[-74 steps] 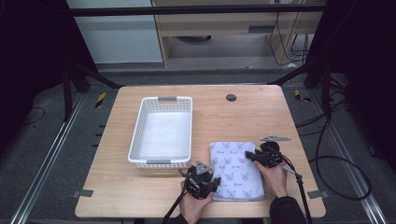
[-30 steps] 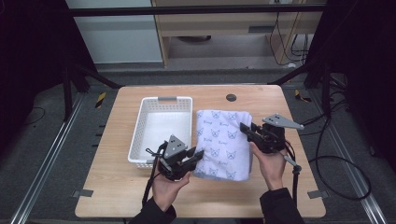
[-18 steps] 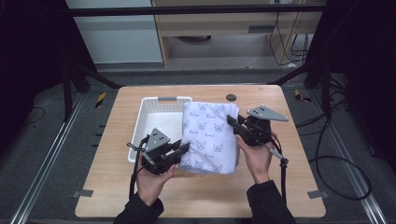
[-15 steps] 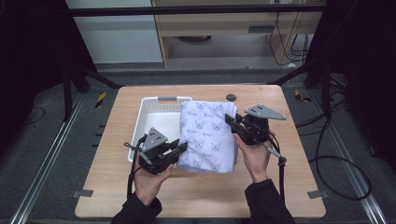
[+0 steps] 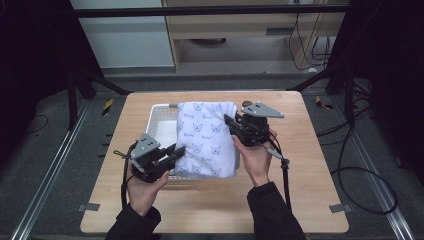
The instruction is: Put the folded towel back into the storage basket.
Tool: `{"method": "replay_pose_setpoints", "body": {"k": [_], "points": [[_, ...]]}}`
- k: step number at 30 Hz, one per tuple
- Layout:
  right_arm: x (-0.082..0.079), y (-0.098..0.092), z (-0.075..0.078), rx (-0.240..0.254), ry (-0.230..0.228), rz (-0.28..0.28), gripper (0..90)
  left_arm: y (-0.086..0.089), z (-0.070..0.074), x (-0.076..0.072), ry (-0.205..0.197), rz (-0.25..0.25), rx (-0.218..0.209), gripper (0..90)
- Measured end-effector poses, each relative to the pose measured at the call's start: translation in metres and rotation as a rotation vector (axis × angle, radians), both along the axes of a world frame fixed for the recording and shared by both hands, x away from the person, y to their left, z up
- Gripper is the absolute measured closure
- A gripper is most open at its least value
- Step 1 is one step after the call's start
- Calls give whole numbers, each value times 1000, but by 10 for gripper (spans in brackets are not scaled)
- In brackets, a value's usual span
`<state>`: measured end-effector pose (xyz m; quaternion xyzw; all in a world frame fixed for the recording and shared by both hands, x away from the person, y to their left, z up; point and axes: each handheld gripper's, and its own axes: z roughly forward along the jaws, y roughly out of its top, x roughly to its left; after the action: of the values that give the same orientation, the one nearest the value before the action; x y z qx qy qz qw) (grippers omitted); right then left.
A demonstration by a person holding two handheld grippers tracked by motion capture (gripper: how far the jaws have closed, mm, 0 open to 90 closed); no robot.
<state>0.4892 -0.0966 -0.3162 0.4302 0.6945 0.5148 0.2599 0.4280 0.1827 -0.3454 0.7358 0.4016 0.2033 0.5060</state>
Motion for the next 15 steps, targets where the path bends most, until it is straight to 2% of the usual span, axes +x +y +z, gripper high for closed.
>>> {"method": "replay_pose_setpoints", "body": {"k": [7, 11, 15], "points": [[12, 21, 5, -11, -6, 12, 730, 16, 0, 7, 1, 32, -17, 737], [18, 29, 5, -7, -5, 20, 730, 25, -1, 11, -1, 58, -18, 737], [27, 42, 5, -23, 1, 28, 730, 34, -4, 15, 0, 81, -14, 737]]}}
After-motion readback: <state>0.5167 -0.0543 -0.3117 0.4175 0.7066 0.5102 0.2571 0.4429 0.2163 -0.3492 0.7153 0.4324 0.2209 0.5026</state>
